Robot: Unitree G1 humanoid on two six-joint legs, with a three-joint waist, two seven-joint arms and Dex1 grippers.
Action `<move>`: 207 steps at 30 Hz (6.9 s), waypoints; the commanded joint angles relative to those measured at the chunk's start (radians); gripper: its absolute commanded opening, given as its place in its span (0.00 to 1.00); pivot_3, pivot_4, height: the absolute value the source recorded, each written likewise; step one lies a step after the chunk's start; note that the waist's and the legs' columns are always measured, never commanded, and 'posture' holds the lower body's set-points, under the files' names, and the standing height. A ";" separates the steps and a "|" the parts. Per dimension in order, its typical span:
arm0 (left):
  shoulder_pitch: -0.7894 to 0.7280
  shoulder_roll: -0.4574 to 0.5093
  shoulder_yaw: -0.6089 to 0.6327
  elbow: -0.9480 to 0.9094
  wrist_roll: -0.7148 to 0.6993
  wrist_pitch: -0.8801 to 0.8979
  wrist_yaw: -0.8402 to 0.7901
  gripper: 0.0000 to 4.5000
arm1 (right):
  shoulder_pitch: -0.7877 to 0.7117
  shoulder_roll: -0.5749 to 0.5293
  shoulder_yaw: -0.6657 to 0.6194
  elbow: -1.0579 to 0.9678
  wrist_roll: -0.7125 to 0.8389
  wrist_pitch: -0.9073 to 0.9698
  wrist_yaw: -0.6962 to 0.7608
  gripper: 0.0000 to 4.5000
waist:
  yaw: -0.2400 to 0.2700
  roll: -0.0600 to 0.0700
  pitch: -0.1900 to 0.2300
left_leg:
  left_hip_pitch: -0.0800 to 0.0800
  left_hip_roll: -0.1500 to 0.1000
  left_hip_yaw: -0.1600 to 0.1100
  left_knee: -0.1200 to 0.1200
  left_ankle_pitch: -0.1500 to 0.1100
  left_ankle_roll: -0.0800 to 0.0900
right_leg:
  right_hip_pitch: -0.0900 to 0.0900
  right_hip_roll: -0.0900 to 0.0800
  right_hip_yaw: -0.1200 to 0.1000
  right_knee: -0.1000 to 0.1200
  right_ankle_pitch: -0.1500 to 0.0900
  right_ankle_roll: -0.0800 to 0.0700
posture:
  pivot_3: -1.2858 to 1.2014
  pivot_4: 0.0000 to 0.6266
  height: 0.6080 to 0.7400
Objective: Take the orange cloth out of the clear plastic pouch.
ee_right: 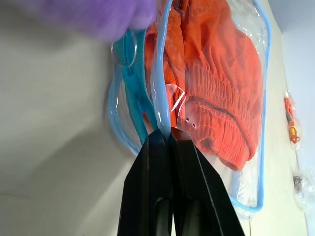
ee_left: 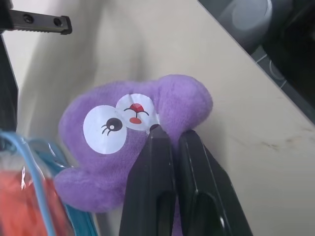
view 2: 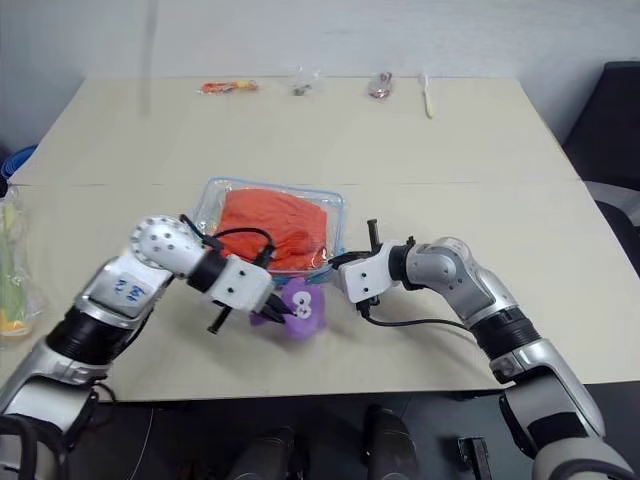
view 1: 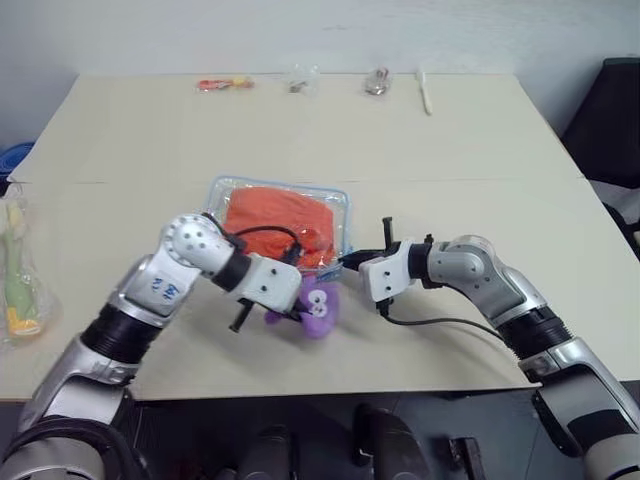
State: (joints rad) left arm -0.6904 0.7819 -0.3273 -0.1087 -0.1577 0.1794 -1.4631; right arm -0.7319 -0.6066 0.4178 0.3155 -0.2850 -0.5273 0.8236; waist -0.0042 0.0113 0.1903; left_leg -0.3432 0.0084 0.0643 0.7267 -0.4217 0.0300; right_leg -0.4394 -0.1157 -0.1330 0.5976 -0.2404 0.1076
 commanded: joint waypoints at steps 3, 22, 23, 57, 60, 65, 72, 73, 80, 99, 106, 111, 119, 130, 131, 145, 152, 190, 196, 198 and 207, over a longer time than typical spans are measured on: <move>0.031 0.109 0.115 -0.061 -0.087 0.135 -0.015 0.01 | 0.010 -0.065 -0.072 -0.027 0.039 -0.025 0.005 0.00 | 0.002 0.000 0.000 | 0.000 0.000 0.000 0.000 0.000 0.000 | 0.000 0.000 0.000 0.000 0.000 0.000 | 0.52 0.24 1.00; 0.394 0.443 0.559 0.114 -0.123 0.176 0.094 0.01 | 0.124 -0.212 -0.157 -0.094 0.097 -0.178 0.017 0.00 | -0.002 0.001 0.001 | -0.002 0.001 0.003 -0.001 0.000 0.000 | -0.003 0.001 0.000 0.000 0.000 -0.001 | 0.52 0.24 1.00; 0.390 0.447 0.564 0.137 -0.120 0.167 0.102 0.01 | 0.128 -0.215 -0.156 -0.086 0.095 -0.193 0.016 0.00 | -0.001 0.001 0.001 | -0.002 0.001 0.004 -0.001 0.000 0.000 | -0.003 0.001 0.000 0.000 0.000 -0.001 | 0.52 0.24 1.00; -0.100 0.267 0.230 0.091 -0.090 0.107 0.036 1.00 | 0.562 -0.340 -0.464 -0.971 0.856 0.908 0.011 1.00 | 0.032 0.002 -0.001 | -0.006 -0.007 0.002 0.007 0.000 0.000 | -0.003 -0.001 -0.002 0.004 0.001 -0.001 | 0.52 0.24 1.00; -0.153 0.196 0.138 0.137 0.018 -0.007 0.051 1.00 | 0.546 -0.301 -0.472 -1.031 0.907 1.010 -0.068 1.00 | 0.029 0.001 0.000 | -0.005 -0.007 0.002 0.007 0.000 0.000 | -0.003 0.000 -0.002 0.005 0.001 -0.001 | 0.52 0.24 1.00; -0.199 0.139 0.030 0.340 0.235 -0.370 0.124 1.00 | 0.528 -0.244 -0.481 -1.077 0.928 1.109 -0.179 1.00 | 0.025 0.001 0.000 | -0.006 -0.007 0.004 0.006 0.000 0.000 | -0.005 0.001 -0.001 0.004 0.001 -0.001 | 0.52 0.24 1.00; -0.241 0.098 0.024 0.486 0.324 -0.533 0.211 1.00 | 0.566 -0.210 -0.501 -1.138 0.948 1.170 -0.235 1.00 | 0.034 0.000 -0.001 | -0.008 -0.008 0.002 0.007 -0.001 0.000 | -0.005 -0.001 -0.002 0.004 0.001 -0.001 | 0.52 0.24 1.00; -0.240 0.090 0.029 0.488 0.319 -0.531 0.215 1.00 | 0.572 -0.206 -0.503 -1.148 0.958 1.177 -0.237 1.00 | 0.034 0.000 -0.001 | -0.008 -0.008 0.002 0.008 -0.001 0.001 | -0.005 -0.001 -0.002 0.004 0.001 -0.001 | 0.52 0.24 1.00; -0.222 0.050 0.050 0.469 0.312 -0.502 0.265 1.00 | 0.590 -0.200 -0.507 -1.178 0.979 1.195 -0.247 1.00 | 0.030 0.000 -0.001 | -0.008 -0.008 0.002 0.008 -0.001 0.001 | -0.005 -0.001 -0.002 0.004 0.001 -0.001 | 0.52 0.24 1.00; -0.122 -0.035 0.148 0.115 0.193 0.115 0.336 0.01 | 0.624 -0.208 -0.491 -1.208 0.942 1.201 -0.276 1.00 | 0.032 -0.001 -0.001 | -0.008 -0.008 0.001 0.008 -0.001 0.001 | -0.005 -0.001 -0.002 0.004 0.001 -0.001 | 0.52 0.24 1.00; -0.094 -0.109 0.136 -0.078 0.164 0.464 0.410 0.00 | 0.650 -0.192 -0.393 -1.209 0.786 1.186 -0.354 0.72 | 0.028 -0.001 -0.001 | -0.008 -0.008 0.001 0.008 -0.001 0.001 | -0.005 -0.001 -0.001 0.005 0.001 -0.001 | 0.52 0.24 1.00; -0.082 -0.117 0.118 -0.112 0.157 0.483 0.440 0.00 | 0.579 -0.181 -0.214 -1.111 0.547 1.107 -0.382 0.35 | 0.027 -0.001 -0.001 | -0.007 -0.008 0.001 0.008 -0.001 0.001 | -0.005 0.000 -0.001 0.005 0.001 -0.001 | 0.52 0.24 1.00; -0.098 -0.135 0.114 -0.115 0.144 0.492 0.477 0.00 | 0.411 -0.080 -0.030 -0.851 0.228 0.957 -0.415 0.12 | 0.027 -0.001 -0.001 | -0.008 -0.008 0.001 0.008 -0.001 0.001 | -0.005 -0.001 -0.001 0.005 0.001 -0.001 | 0.52 0.24 1.00; -0.112 -0.140 0.111 -0.124 0.130 0.501 0.502 0.00 | 0.362 -0.012 0.037 -0.660 -0.021 0.764 -0.405 0.39 | 0.026 -0.001 -0.001 | -0.008 -0.007 0.001 0.008 -0.001 0.001 | -0.005 -0.001 -0.002 0.005 0.001 -0.001 | 0.52 0.24 1.00; -0.114 -0.141 0.110 -0.125 0.129 0.501 0.503 0.00 | 0.362 -0.010 0.040 -0.653 -0.039 0.754 -0.401 0.48 | 0.026 -0.001 -0.001 | -0.008 -0.007 0.001 0.008 -0.001 0.001 | -0.005 -0.001 -0.002 0.005 0.001 -0.001 | 0.52 0.24 1.00; -0.126 -0.158 0.097 -0.139 0.107 0.516 0.515 0.00 | 0.280 0.061 0.059 -0.501 -0.217 0.653 -0.378 0.54 | 0.024 -0.001 -0.001 | -0.008 -0.007 0.001 0.008 -0.001 0.001 | -0.005 -0.001 -0.002 0.005 0.001 -0.001 | 0.52 0.24 1.00; -0.133 -0.164 0.095 -0.142 0.099 0.530 0.524 0.00 | 0.210 0.094 0.091 -0.375 -0.324 0.575 -0.396 0.54 | 0.019 -0.001 -0.001 | -0.008 -0.007 0.001 0.008 -0.001 0.001 | -0.005 -0.001 -0.002 0.005 0.001 -0.001 | 0.52 0.24 1.00; -0.132 -0.182 0.069 -0.057 0.133 0.478 0.591 0.00 | 0.143 0.188 0.034 -0.239 -0.337 0.502 -0.346 0.00 | 0.002 0.000 -0.001 | -0.007 -0.007 -0.002 0.008 0.000 0.000 | -0.005 -0.001 -0.001 0.005 0.001 -0.001 | 0.52 0.24 1.00; -0.138 -0.213 0.021 0.069 0.210 0.367 0.649 0.00 | 0.221 0.163 -0.047 -0.522 -0.251 0.595 -0.216 0.00 | 0.003 0.000 -0.001 | -0.008 -0.007 -0.002 0.008 0.000 0.000 | -0.005 -0.001 -0.001 0.005 0.001 -0.001 | 0.52 0.24 1.00; -0.141 -0.233 0.016 0.108 0.222 0.346 0.663 0.00 | 0.253 0.155 -0.072 -0.612 -0.222 0.629 -0.178 0.00 | 0.004 0.000 -0.001 | -0.008 -0.007 -0.001 0.008 0.000 0.000 | -0.005 -0.001 -0.001 0.005 0.001 -0.001 | 0.52 0.24 1.00; -0.169 -0.316 0.000 0.220 0.255 0.293 0.688 0.00 | 0.368 0.107 -0.176 -0.910 -0.045 0.802 -0.012 0.00 | 0.006 0.000 -0.001 | -0.008 -0.008 0.000 0.008 0.000 0.000 | -0.005 0.000 -0.001 0.005 0.001 -0.001 | 0.52 0.24 1.00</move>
State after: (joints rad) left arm -0.8314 0.4724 -0.3312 0.1043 0.0833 0.4914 -0.7892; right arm -0.3627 -0.4898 0.2813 -0.5047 -0.3708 0.2622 0.7911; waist 0.0020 0.0111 0.1891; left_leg -0.3512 0.0003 0.0639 0.7345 -0.4219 0.0300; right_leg -0.4443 -0.1163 -0.1344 0.6022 -0.2395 0.1066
